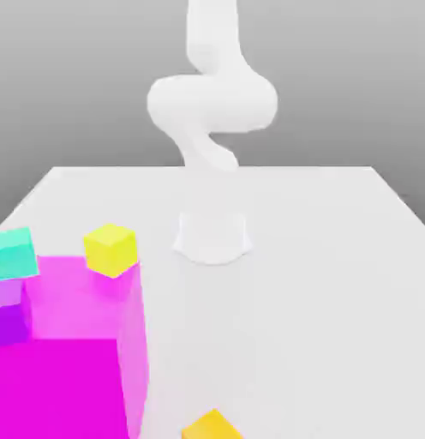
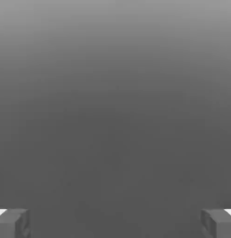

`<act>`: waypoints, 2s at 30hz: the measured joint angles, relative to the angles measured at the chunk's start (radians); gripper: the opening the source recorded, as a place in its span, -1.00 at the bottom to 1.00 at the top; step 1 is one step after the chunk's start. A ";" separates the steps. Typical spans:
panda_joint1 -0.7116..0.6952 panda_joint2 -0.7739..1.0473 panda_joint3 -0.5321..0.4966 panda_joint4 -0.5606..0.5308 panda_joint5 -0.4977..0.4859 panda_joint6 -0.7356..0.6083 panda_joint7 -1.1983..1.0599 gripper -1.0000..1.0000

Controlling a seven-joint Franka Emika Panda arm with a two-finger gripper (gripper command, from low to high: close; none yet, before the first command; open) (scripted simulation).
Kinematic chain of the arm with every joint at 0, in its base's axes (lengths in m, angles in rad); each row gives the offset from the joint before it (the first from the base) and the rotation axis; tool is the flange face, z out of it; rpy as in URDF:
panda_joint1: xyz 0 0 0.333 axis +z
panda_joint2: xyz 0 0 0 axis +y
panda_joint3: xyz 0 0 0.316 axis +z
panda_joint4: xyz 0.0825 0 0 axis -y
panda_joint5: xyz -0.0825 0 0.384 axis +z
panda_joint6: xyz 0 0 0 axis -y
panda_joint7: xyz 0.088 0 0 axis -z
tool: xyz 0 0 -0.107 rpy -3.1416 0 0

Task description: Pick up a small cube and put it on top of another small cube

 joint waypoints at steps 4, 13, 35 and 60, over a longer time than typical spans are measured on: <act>0.055 0.151 -0.053 -0.001 0.041 0.042 -0.118 0.00; 0.139 0.479 -0.132 -0.001 0.140 0.131 -0.382 0.00; 0.116 1.201 -0.099 0.021 0.152 0.438 -0.747 -1.00; 0.050 0.718 -0.231 0.130 0.099 -0.235 -0.403 -1.00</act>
